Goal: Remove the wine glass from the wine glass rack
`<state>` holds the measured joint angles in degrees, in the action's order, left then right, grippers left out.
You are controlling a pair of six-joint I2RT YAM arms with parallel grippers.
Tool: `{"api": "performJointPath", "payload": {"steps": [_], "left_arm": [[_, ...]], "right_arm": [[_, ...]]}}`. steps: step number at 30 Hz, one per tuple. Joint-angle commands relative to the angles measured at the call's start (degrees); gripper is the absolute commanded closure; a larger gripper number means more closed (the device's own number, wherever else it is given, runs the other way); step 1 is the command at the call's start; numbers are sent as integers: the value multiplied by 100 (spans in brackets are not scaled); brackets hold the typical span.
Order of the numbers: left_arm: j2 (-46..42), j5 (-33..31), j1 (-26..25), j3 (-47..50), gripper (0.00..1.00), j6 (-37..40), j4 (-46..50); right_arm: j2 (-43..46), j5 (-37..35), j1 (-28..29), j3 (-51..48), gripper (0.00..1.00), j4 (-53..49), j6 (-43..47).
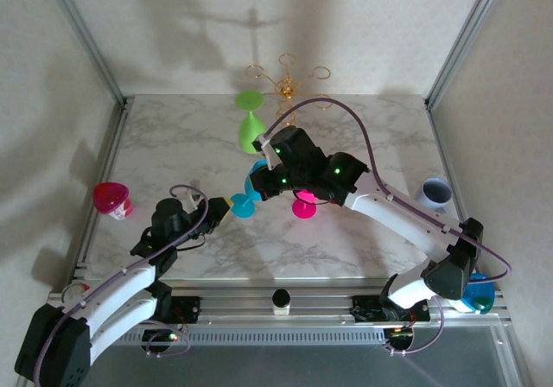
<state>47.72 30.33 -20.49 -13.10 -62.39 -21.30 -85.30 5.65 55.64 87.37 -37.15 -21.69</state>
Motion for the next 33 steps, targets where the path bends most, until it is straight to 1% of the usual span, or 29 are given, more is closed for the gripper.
{"api": "performJointPath", "payload": {"steps": [1,4,6,9,13,17,20,27,33], "left_arm": [[-79,-95,67,-175,79,25,105],[-120,-157,84,-229,78,94,405],[-179,-327,86,-329,73,231,800],[-269,-521,85,-479,72,480,1284],[-392,-709,81,-600,69,602,1722],[-466,-902,91,-738,63,717,2161],[-475,-1024,85,-888,61,859,2477],[-366,-1433,87,-1309,61,1347,3319],[-352,-1615,89,-1549,59,1545,3622]], "right_arm": [[-44,-52,-30,39,100,16,-55],[-48,-177,-30,34,100,-25,-47],[-58,-229,-35,34,100,-45,-44],[-84,-319,-32,10,100,-58,-54],[-162,-403,-35,-7,100,-63,-60],[-232,-535,-32,-31,100,-95,-73],[-307,-631,-35,-45,100,-132,-89],[-456,-987,50,-157,100,-153,-160],[-693,-1356,230,-168,100,-209,-168]]}}
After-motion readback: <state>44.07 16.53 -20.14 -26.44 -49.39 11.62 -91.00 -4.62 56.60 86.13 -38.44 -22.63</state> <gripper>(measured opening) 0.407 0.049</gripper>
